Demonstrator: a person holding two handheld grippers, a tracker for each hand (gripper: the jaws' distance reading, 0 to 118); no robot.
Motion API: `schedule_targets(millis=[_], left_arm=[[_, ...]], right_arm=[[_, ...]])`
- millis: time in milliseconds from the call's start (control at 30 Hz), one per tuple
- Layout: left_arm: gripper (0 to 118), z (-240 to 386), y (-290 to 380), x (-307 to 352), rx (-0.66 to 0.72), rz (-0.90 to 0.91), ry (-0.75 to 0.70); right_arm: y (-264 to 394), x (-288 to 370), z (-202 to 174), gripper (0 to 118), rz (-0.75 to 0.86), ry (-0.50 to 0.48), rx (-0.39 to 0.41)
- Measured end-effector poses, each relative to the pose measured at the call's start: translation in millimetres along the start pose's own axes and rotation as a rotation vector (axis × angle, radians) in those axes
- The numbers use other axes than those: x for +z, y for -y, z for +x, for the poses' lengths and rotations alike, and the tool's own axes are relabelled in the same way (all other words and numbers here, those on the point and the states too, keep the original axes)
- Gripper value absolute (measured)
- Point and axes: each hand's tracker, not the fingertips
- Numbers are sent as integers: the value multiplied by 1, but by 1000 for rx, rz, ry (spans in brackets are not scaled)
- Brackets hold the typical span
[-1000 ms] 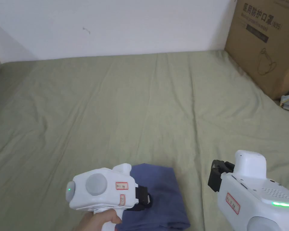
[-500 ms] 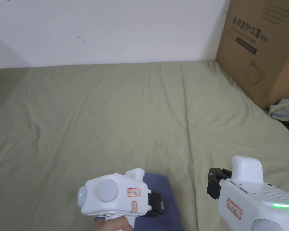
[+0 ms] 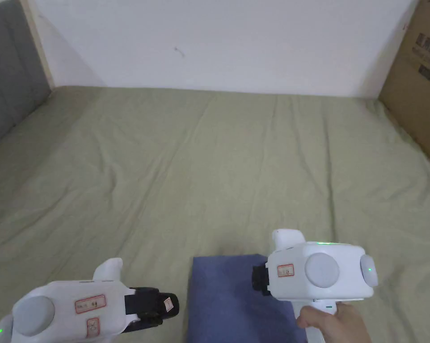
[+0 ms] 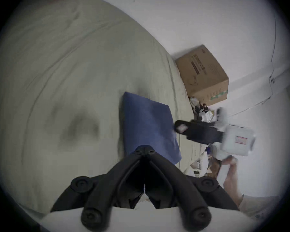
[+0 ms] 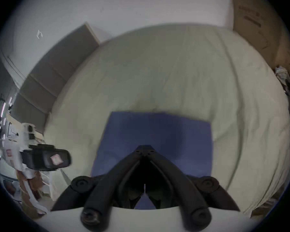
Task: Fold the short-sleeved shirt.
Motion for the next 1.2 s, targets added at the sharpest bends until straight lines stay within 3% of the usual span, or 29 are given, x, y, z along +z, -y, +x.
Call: schedule_targets(millis=[167, 233, 300, 333, 367, 400, 433, 533, 667, 867, 900, 933, 967, 1000, 1067, 1200], left_arm=[[1, -21, 5, -5, 41, 5, 16], [9, -27, 2, -11, 79, 11, 39], [40, -30, 0, -20, 110, 4, 99], [72, -33, -3, -27, 141, 1, 126], [97, -35, -5, -35, 159, -13, 141], [113, -35, -7, -43, 170, -24, 132], [118, -35, -9, -50, 175, -39, 130], [117, -32, -13, -70, 197, -55, 148], [118, -31, -16, -104, 277, -105, 263], [115, -17, -23, -130, 222, -154, 265], [108, -17, -25, -131, 217, -158, 265], [76, -17, -27, -130, 206, -156, 218], [27, -18, -29, -132, 167, -165, 136], [19, -17, -29, -135, 114, -202, 38], [19, -15, -31, -133, 103, -209, 144], [19, -3, -40, -121, 28, -206, 77]], right_arm=[[10, -31, 7, 0, -56, 10, -22], [9, -29, 9, 0, -44, -3, -48], [10, -28, 9, 0, -46, -3, -41], [11, -28, 9, 0, -45, -5, -35], [11, -28, 10, 0, -43, -7, -36], [11, -28, 11, 0, -41, -10, -40], [12, -27, 12, 0, -40, -16, -48], [13, -27, 15, 0, -35, -32, -66], [19, -28, 15, 0, -6, -36, -28], [21, -27, 22, 0, 9, -69, -74], [22, -27, 23, 0, 13, -73, -81], [22, -26, 23, 0, 18, -76, -97], [21, -24, 24, 0, 20, -75, -123], [21, -21, 23, 0, 39, -67, -149], [20, -15, 18, 0, 52, -65, -154], [14, 21, -2, 0, 223, 10, -49]])
